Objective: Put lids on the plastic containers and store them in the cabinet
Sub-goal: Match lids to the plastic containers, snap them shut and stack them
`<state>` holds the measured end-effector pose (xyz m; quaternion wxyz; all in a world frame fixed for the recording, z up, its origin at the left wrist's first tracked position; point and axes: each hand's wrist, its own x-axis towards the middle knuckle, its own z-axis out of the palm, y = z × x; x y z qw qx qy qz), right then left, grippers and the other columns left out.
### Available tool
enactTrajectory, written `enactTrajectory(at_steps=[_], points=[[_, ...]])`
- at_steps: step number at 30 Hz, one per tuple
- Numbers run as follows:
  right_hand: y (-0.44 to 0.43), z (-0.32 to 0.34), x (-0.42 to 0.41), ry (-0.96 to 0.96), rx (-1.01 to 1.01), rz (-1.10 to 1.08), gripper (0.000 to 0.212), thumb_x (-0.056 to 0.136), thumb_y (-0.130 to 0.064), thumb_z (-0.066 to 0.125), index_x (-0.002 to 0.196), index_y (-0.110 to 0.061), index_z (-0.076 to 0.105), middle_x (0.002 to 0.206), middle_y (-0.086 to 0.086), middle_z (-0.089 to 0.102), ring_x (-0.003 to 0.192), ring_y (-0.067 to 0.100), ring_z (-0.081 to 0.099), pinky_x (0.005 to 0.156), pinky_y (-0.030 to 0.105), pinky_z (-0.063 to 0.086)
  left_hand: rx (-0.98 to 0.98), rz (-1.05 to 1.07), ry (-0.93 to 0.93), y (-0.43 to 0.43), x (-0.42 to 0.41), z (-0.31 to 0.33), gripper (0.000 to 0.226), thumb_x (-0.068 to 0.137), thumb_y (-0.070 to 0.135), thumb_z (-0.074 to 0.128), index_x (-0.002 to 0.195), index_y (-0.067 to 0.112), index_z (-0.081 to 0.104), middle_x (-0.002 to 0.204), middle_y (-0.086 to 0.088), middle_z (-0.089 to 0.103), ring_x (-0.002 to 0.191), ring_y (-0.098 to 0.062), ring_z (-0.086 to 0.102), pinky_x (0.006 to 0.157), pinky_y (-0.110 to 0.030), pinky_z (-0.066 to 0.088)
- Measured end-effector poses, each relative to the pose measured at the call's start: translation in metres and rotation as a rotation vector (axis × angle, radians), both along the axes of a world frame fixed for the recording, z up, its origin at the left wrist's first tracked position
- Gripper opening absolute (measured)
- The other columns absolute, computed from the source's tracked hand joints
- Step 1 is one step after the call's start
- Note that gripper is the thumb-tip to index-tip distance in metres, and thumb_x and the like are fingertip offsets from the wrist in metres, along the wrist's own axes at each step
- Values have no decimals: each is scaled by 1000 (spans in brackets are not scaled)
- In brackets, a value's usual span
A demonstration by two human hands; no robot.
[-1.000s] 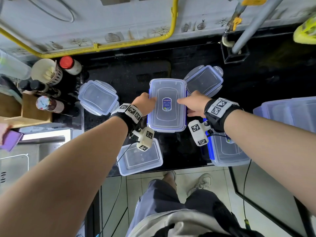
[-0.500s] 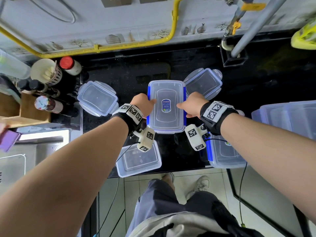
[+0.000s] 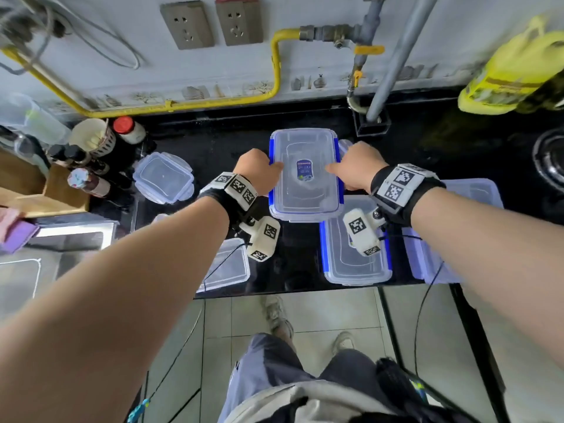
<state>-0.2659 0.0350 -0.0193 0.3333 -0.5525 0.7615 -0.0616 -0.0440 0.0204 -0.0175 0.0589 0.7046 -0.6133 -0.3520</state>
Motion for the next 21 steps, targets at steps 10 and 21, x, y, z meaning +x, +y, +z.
enactTrajectory(at_steps=[10, 21], points=[[95, 22, -79, 111, 54, 16, 34, 89, -21, 67, 60, -10, 54, 31, -1, 49, 38, 19, 54, 35, 20, 30, 6, -94, -16, 94, -77, -7, 50, 100, 46, 60, 66, 10, 53, 62, -3, 57, 56, -20, 54, 52, -29, 41], [134, 11, -101, -13, 94, 18, 33, 98, -24, 55, 69, -8, 58, 63, 11, 68, 58, 30, 69, 62, 30, 55, 329, 136, 231, 132, -99, -28, 76, 78, 68, 73, 131, 18, 50, 119, -3, 68, 102, -26, 73, 78, -49, 67]])
